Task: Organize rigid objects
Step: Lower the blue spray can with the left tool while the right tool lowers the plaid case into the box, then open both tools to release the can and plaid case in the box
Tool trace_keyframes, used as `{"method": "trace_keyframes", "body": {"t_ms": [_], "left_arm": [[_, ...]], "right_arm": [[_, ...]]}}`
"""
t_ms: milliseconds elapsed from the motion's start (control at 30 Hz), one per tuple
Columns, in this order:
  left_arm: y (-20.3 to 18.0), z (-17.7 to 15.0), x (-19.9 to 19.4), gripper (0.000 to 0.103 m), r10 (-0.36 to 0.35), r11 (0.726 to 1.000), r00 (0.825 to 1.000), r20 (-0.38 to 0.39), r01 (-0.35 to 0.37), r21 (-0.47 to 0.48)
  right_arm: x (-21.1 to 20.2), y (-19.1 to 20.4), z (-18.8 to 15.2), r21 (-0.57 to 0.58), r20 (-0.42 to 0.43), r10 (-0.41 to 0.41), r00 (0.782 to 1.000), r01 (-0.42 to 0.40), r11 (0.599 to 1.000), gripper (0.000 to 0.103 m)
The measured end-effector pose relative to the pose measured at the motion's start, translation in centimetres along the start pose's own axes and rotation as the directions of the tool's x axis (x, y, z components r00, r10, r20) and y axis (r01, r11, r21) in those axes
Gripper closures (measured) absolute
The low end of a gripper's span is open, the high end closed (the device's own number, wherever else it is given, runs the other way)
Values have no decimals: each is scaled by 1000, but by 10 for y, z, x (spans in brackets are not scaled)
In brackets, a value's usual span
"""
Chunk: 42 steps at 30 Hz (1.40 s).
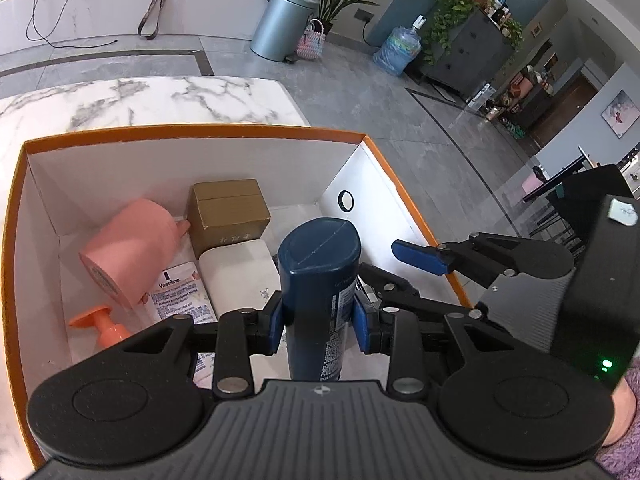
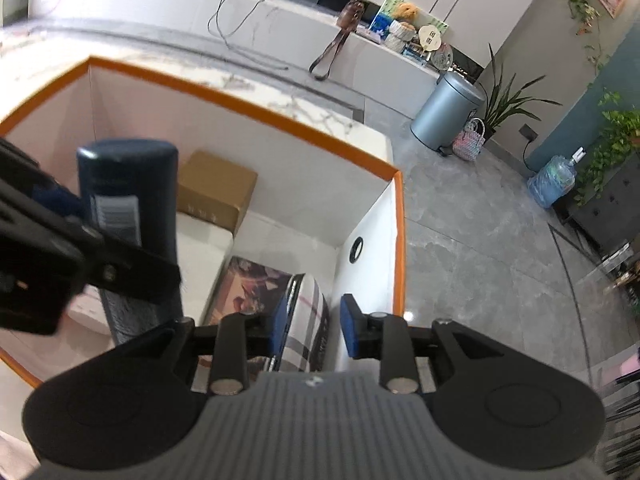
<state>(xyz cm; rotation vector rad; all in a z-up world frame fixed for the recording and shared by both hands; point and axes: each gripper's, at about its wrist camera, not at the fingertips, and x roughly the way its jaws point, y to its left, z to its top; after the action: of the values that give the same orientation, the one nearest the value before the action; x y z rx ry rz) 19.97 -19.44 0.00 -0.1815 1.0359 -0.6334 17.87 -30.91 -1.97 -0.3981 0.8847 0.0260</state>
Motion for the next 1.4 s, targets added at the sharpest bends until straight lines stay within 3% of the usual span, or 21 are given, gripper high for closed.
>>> {"method": "trace_keyframes", "body": {"t_ms": [133,367,567,900,1033,1200,1400], "left_arm": [[0,3,6,64,-26,999,999,-25,26,-20],[17,6,20,64,-129,983,985,-113,112,-143],[20,12,31,64,-114,980,988,-108,94,-173],[10,14,50,62,-28,994,997,-78,20,-108],[8,9,47,62,36,996,997,-66,-41,-80],[6,3,37,53,59,997,997,-46,-62,-50],[-7,1,20,52,98,995,995,-2,-98,19]], "right_arm": [[2,-2,1,20,18,0,1000,-1,1000,76],[0,-12,1,92,29,48,998,-50,995,74],[7,-9,-2,93,15,65,998,-66,993,70],[10,2,-6,53,21,57,998,-58,997,67],[8,5,-10,45,18,59,998,-60,997,66],[4,4,-12,59,23,48,999,-49,997,63],[-8,5,-12,58,47,22,999,-25,998,55]]}}
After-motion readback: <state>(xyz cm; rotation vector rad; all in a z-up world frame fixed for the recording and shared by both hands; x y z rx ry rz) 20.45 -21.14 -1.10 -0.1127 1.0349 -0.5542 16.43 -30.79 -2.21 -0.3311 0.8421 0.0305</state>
